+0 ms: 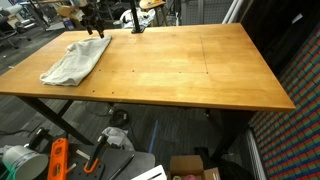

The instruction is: Fold the towel in half

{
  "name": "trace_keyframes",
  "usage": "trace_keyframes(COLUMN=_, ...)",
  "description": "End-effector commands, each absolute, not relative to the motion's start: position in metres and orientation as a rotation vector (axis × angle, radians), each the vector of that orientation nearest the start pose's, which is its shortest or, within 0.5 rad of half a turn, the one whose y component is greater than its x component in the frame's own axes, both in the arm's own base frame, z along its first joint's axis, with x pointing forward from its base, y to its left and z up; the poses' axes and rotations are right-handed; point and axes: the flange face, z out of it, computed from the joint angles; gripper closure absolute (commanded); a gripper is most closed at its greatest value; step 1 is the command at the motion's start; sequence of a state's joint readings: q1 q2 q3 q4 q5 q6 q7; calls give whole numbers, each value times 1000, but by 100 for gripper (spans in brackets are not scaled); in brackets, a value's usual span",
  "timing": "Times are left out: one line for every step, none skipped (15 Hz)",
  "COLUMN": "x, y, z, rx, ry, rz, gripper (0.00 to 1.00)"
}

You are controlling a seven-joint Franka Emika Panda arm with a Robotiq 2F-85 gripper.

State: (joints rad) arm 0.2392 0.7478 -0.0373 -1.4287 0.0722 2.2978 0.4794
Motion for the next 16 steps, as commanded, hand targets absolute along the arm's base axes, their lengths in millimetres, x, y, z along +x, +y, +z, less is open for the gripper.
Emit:
trace_keyframes(x=728, y=163, z=276, rx=-3134, ry=640, rz=-120, gripper=0)
trace_keyframes(x=728, y=166, z=278, rx=-3132, ry=662, rz=-68, gripper=0)
trace_keyframes(x=729, y=167, z=281, rx=-3106, ry=685, rz=-12, gripper=0)
trace_keyframes(x=731, y=169, z=283, rx=-3093, ry=707, rz=20, gripper=0)
trace_keyframes(x=735, y=169, z=285, rx=-3079, ry=737, rz=42, gripper=0)
trace_keyframes(x=738, y=168, z=286, rx=-3064, ry=772, rz=52, gripper=0)
trace_keyframes(x=741, y=167, z=287, rx=-3054, ry=802, rz=70, gripper=0)
trace_keyframes(x=745, y=166, z=288, rx=-3038, ry=826, rz=84, gripper=0)
trace_keyframes(x=747, y=164, z=287, rx=-3022, ry=846, rz=104, gripper=0)
trace_keyframes(x=751, y=162, z=284, rx=-3001, ry=867, rz=123, gripper=0)
trace_keyframes(x=754, y=159, z=280, rx=-2977, ry=884, rz=146, gripper=0)
trace_keyframes(x=756, y=156, z=276, rx=-2957, ry=904, rz=168, gripper=0)
trace_keyframes(x=760, y=154, z=270, rx=-2942, ry=921, rz=175, gripper=0)
trace_keyframes(x=763, y=152, z=264, rx=-2926, ry=943, rz=165, gripper=0)
trace_keyframes(x=767, y=150, z=260, rx=-2913, ry=960, rz=154, gripper=0)
trace_keyframes(x=771, y=149, z=255, rx=-2904, ry=981, rz=131, gripper=0)
